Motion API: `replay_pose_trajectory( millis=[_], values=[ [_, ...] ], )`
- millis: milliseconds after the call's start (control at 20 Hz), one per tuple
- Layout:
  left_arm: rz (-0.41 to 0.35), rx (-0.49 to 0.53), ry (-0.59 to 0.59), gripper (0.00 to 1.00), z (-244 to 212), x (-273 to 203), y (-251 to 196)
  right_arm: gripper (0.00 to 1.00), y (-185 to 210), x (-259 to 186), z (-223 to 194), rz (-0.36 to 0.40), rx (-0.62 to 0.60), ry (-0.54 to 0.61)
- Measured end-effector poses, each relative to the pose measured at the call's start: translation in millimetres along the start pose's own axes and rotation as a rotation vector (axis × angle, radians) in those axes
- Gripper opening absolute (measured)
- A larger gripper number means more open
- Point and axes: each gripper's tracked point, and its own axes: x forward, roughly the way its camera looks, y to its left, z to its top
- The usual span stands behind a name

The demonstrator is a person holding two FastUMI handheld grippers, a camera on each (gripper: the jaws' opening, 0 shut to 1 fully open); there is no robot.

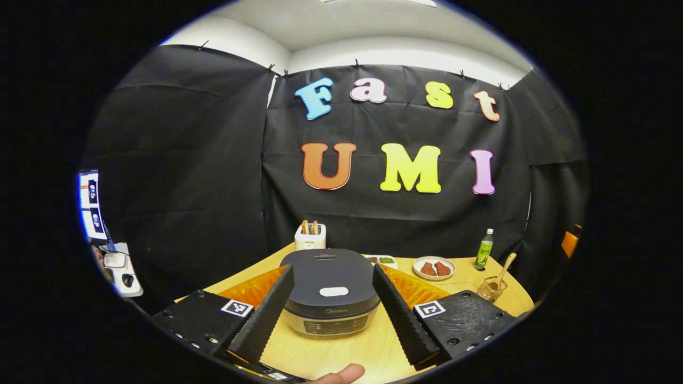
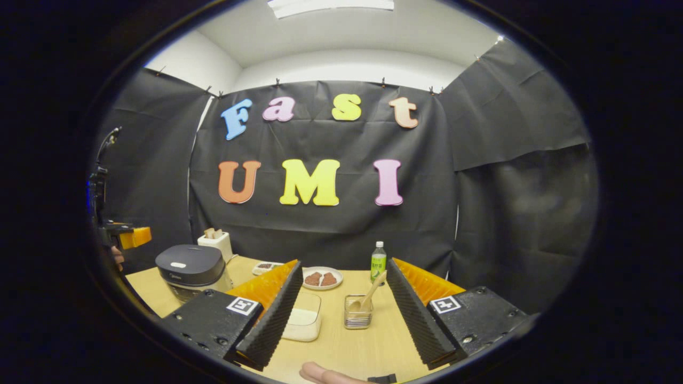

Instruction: Close the left gripper, press the button to open the rice cooker; take a wooden spoon from the chopstick holder with the right hand, scoop a spoonful of rice and pour it into the rice cooker, then put the wooden spoon back into the chopstick holder.

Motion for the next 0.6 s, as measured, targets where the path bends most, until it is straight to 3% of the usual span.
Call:
replay_pose_trajectory(
  millis=[600],
  values=[
    [-0.088, 0.044, -0.023, 0.94, -18, -65, -28, 1.00, -9, -8, -25, -0.001, 0.023, 0.036]
  ],
)
